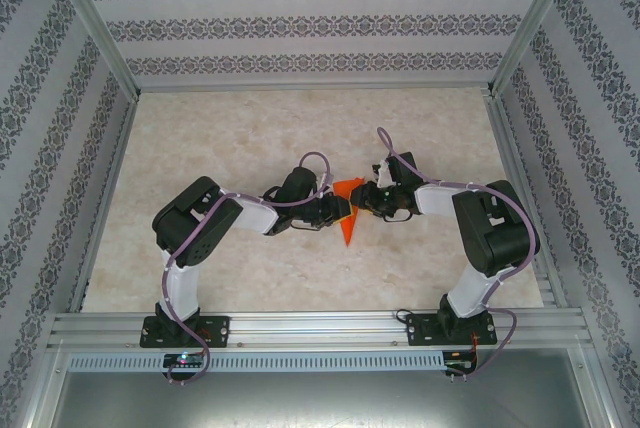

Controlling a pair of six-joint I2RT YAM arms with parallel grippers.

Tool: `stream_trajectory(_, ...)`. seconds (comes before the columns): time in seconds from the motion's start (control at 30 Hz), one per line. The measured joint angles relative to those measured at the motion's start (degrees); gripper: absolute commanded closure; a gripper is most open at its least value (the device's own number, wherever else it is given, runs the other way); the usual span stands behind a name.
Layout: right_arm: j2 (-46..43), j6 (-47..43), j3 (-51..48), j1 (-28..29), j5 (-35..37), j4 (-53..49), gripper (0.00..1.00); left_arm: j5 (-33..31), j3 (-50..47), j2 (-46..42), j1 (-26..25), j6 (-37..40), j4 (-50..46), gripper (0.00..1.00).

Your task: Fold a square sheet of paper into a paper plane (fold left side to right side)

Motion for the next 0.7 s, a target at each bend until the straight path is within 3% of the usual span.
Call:
stream_trajectory(0.37,0.11,-0.04,0.20,0.02,-0.02,-0.28,0.59,-0.35,0.66,1.07,-0.26,0.13,-0.04,1.00)
stream_trajectory(0.7,-0.52,-0.11,0.46,-0.11,0.44,-1.42,0.56,-2.01,0.52,1.09,-0.37,0.35,-0.26,1.00)
